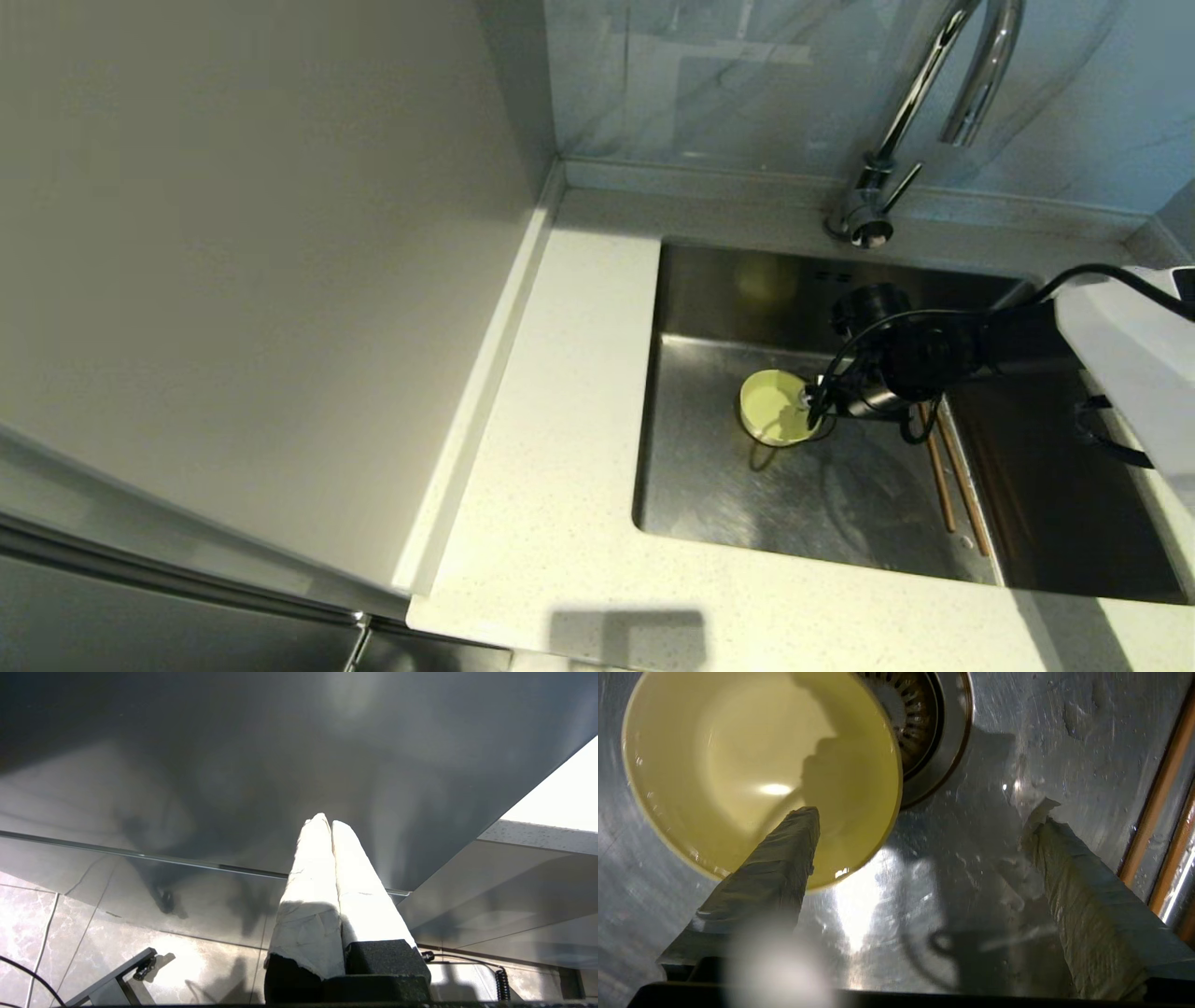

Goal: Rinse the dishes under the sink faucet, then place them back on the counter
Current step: Put a bowl back to the table from the sink

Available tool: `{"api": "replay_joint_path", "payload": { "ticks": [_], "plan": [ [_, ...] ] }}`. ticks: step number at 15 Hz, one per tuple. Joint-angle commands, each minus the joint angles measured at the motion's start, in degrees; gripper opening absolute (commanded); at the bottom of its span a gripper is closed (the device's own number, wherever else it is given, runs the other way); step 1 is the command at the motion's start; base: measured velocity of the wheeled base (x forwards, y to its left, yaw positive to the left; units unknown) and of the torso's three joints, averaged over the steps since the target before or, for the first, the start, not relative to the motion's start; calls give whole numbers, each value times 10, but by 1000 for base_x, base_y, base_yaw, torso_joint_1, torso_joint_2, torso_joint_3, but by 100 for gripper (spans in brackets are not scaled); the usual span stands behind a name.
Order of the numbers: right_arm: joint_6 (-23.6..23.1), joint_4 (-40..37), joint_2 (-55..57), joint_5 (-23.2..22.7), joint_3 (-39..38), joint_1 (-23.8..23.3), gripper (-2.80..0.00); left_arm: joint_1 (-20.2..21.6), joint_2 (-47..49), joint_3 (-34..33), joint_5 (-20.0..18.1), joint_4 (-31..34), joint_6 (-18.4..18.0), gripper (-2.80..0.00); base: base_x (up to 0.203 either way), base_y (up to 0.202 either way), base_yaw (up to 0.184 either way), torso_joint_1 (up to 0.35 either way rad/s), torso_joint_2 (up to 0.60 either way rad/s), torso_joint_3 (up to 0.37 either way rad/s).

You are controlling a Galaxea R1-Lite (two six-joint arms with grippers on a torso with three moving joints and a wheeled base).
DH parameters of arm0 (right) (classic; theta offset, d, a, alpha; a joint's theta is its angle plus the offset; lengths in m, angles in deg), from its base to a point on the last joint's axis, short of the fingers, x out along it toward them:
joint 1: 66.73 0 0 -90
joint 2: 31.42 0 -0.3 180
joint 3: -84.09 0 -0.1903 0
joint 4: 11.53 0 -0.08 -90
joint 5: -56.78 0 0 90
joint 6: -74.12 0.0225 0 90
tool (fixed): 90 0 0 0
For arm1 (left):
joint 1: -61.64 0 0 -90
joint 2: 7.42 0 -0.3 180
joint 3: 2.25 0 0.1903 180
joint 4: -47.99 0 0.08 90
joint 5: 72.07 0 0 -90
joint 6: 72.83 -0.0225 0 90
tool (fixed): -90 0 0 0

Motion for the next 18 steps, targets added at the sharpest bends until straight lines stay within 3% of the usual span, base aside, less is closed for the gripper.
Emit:
{"api": "replay_joint_path", "payload": {
  "ticks": [1,10,11,18],
  "plan": [
    [1,-1,27,3,25,0,0,0,-2,0,0,0,0,-280,0,0,0,0,0,0],
    [-1,-1,87,15,90,0,0,0,-2,0,0,0,0,-280,0,0,0,0,0,0],
    [-2,-1,87,15,95,0,-280,0,-2,0,0,0,1,-280,0,0,0,0,0,0],
    [-3,-1,91,19,100,1,-280,0,-2,0,0,0,0,-280,0,0,0,0,0,0]
  ]
}}
